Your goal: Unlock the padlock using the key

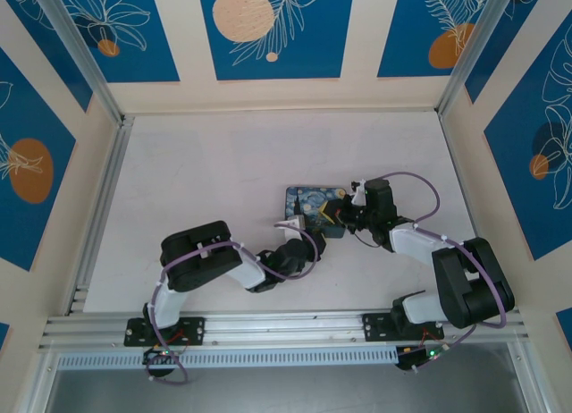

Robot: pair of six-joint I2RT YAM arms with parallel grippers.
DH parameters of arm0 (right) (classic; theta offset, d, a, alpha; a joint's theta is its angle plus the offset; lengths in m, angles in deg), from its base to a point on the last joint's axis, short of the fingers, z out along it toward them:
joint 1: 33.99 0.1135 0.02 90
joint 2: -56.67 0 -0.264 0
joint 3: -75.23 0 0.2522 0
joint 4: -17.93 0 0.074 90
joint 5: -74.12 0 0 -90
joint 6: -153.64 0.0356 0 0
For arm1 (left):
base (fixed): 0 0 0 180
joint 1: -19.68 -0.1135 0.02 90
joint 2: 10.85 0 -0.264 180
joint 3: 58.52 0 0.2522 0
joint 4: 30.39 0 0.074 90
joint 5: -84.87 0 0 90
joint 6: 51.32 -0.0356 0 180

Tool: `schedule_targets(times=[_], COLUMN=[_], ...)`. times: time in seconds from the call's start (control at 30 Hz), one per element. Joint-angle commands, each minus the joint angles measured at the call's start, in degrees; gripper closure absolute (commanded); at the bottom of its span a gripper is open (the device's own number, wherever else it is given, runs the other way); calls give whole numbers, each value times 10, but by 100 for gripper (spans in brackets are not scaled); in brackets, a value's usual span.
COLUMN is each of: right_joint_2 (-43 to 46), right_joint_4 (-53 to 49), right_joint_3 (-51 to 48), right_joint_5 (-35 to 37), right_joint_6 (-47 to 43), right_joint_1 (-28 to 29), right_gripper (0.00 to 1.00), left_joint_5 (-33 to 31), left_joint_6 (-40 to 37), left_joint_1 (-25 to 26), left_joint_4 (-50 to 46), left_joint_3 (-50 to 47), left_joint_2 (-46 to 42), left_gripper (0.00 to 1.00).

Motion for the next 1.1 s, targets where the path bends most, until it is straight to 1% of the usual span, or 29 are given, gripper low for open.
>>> schedule_targets(times=[0.0, 0.13, 0.27, 0.37, 0.57, 0.73, 0.87, 0.97, 1.07], right_joint_2=[-2, 18, 67, 112, 196, 259, 315, 347, 356], right_joint_4=[-14, -39, -84, -114, -109, -83, -88, -99, -92], right_joint_3=[8, 27, 48, 46, -28, -103, -146, -166, -179], right_joint_5=[-6, -15, -22, -25, -39, -26, 3, 25, 33], right_joint_6=[-15, -22, -37, -43, -18, 14, 32, 39, 47], right_joint_1=[-7, -9, -10, -9, 1, 36, 76, 100, 111], right_gripper=[100, 100, 100, 100, 100, 100, 100, 100, 100], left_joint_5=[-12, -4, 7, 16, 31, 54, 107, 168, 227], left_joint_6=[6, 23, 43, 56, 57, 48, 32, 20, 8], left_joint_1=[-5, -11, -22, -33, -60, -85, -108, -126, -139], left_joint_4=[-29, -27, -40, -66, -136, -197, -228, -229, -227], left_joint_3=[5, 0, -14, -30, -71, -91, -96, -92, -77], left_joint_2=[20, 13, -14, -45, -121, -179, -216, -233, -242], left_gripper=[88, 100, 100, 100, 100, 100, 100, 100, 100])
